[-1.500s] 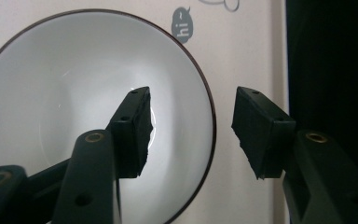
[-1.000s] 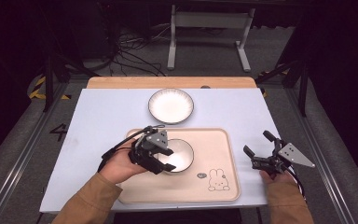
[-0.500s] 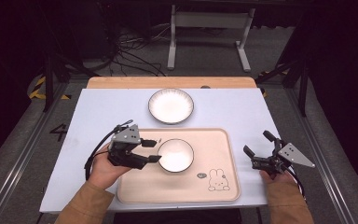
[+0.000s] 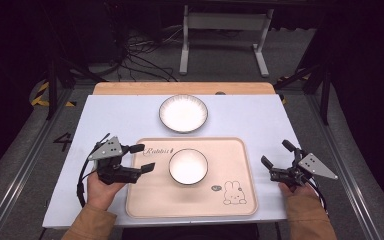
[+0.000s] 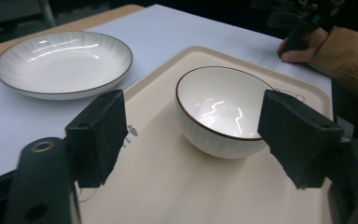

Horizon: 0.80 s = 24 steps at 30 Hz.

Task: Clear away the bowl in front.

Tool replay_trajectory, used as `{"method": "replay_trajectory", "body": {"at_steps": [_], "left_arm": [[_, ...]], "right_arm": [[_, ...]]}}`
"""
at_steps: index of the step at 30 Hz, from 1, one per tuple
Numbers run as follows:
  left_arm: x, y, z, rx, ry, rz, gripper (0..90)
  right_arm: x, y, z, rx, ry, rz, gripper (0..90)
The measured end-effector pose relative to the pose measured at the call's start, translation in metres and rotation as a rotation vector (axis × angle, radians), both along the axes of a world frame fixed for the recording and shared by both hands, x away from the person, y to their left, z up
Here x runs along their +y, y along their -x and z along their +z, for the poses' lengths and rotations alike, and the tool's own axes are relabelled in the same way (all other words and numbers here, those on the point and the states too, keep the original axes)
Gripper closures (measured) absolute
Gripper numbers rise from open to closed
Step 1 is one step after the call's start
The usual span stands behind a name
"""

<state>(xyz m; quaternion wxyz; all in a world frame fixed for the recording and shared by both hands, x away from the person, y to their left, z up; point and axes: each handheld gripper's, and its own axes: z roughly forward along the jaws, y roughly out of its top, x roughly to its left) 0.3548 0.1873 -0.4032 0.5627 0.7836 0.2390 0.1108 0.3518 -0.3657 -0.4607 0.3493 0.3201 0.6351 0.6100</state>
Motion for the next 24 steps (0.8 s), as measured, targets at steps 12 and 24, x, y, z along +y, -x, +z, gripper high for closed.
{"method": "replay_trajectory", "body": {"at_steps": [12,24], "left_arm": [[0.020,0.006,-0.033,-0.034,0.058,0.133,8.6],[0.031,0.009,-0.049,-0.038,0.147,0.172,6.1]], "right_arm": [[0.000,0.000,0.000,0.000,0.001,0.000,0.0],[0.000,0.000,0.000,0.000,0.001,-0.001,0.0]]}}
